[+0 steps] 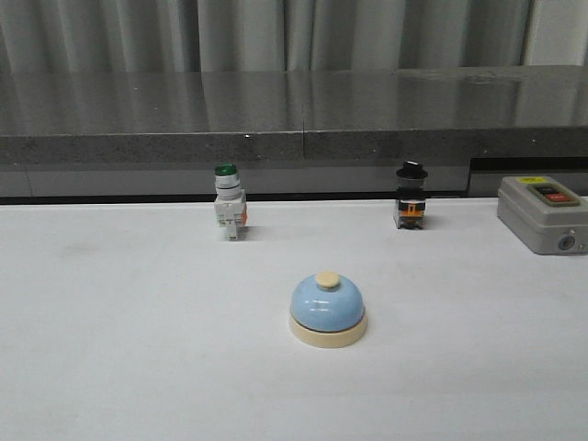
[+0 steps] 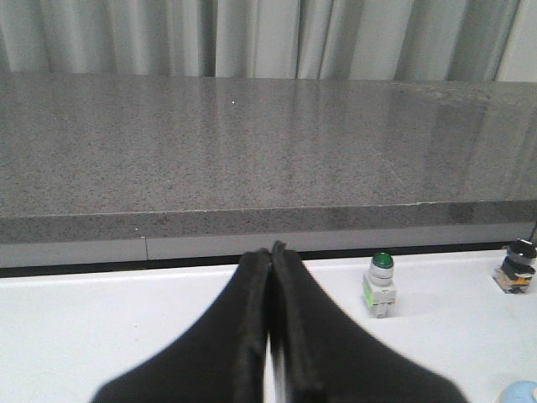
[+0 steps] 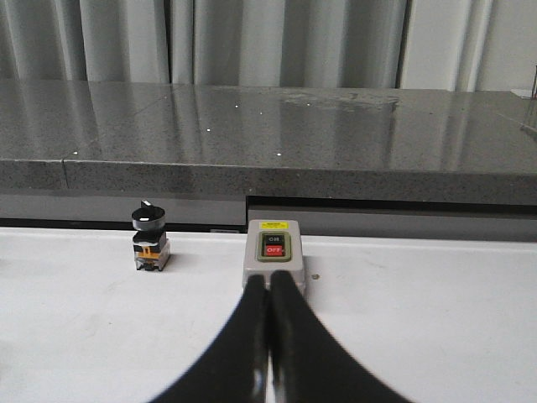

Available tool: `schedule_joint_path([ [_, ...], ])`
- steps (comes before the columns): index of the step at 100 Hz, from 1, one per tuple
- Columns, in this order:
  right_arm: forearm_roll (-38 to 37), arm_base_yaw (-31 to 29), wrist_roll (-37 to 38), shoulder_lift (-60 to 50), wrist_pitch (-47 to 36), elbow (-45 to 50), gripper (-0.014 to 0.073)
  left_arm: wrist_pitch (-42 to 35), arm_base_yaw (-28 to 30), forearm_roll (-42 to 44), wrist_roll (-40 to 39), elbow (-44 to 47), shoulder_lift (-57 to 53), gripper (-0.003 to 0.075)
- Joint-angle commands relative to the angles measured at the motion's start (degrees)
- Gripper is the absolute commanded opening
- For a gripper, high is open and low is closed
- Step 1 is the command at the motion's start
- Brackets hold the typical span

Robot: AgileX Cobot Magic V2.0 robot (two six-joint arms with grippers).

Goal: Place and press bell with both arms

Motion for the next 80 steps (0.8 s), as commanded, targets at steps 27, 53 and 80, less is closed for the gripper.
schedule_joint_path([
  [27, -0.5, -0.3, -0.4, -1.0, -4.8, -0.9, -0.006, -20.8, 0.0, 9.0, -6.7, 13.7, -7.7, -0.002],
  [53, -0.5, -0.3, -0.4, -1.0, -4.8, -0.9, -0.006, -24.1, 0.0, 11.2, -6.8, 25.7, -18.7, -0.002],
  [80, -0.5, -0.3, -0.4, -1.0, -4.8, -0.9, -0.006, -27.1, 0.0, 11.3, -7.0, 32.4, -24.1, -0.002],
])
